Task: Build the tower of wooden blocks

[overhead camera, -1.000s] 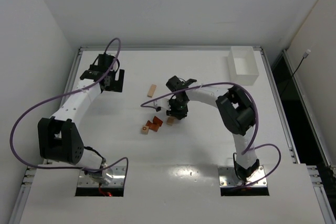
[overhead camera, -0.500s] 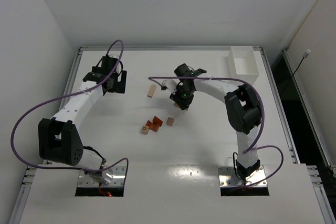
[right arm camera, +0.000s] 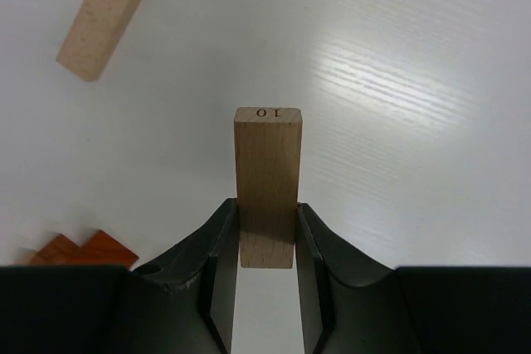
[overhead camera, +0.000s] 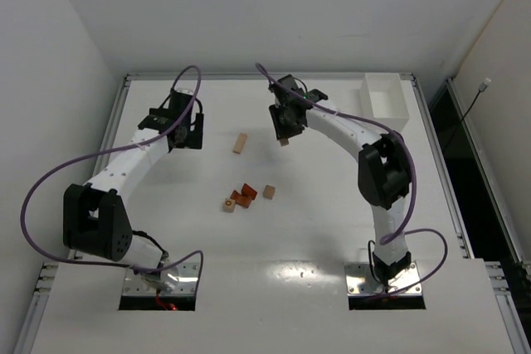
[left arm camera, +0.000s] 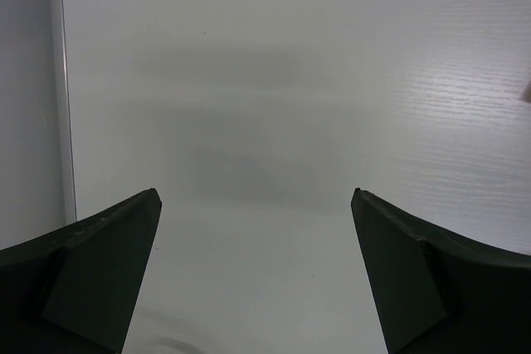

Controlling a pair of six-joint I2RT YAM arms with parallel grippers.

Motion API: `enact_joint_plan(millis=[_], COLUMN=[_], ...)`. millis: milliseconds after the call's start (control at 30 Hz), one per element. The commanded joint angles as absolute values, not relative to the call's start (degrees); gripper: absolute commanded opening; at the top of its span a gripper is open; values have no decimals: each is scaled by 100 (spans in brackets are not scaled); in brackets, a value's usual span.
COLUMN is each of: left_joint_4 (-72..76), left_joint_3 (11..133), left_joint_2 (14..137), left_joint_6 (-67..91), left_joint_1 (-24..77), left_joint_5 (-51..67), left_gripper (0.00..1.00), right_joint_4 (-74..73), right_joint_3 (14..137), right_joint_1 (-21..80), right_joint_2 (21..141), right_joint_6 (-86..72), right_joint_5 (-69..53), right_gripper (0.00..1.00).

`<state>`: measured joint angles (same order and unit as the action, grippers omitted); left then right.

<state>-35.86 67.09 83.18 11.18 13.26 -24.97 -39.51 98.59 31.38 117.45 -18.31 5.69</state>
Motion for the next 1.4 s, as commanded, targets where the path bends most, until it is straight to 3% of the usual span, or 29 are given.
enact_joint_plan(millis=[0, 700, 1067, 1200, 1233, 1367], left_joint_4=[-3639, -3533, -3533, -3481, -3480, -3480], left_joint_3=[6697, 6908, 7136, 7137, 7137, 7137], left_joint_2=[8420, 8886, 9184, 9185, 9185, 9185], left_joint_6=[1336, 1274, 1274, 1327, 1327, 1327], left_joint_1=[1397, 1397, 1397, 1397, 1397, 1450], left_joint_5=[-2558, -1407, -1468, -1468, -1468, -1468], left_gripper=[99, 99, 99, 99, 99, 99], right_joint_4=[-4113, -3595, -3542, -3480, -3428, -3366], right_joint_3=[10107, 10344, 10397, 10397, 10397, 10397], right_joint_1=[3287, 3050, 3050, 3050, 3050, 3050], right_joint_2=[11892, 13096, 13148, 13148, 13148, 13096], right_joint_6=[-3084, -3349, -3296, -3235, -3156, -3041], right_joint_5=[704, 439, 352, 230, 159, -18], right_gripper=[0, 0, 1, 19, 37, 62])
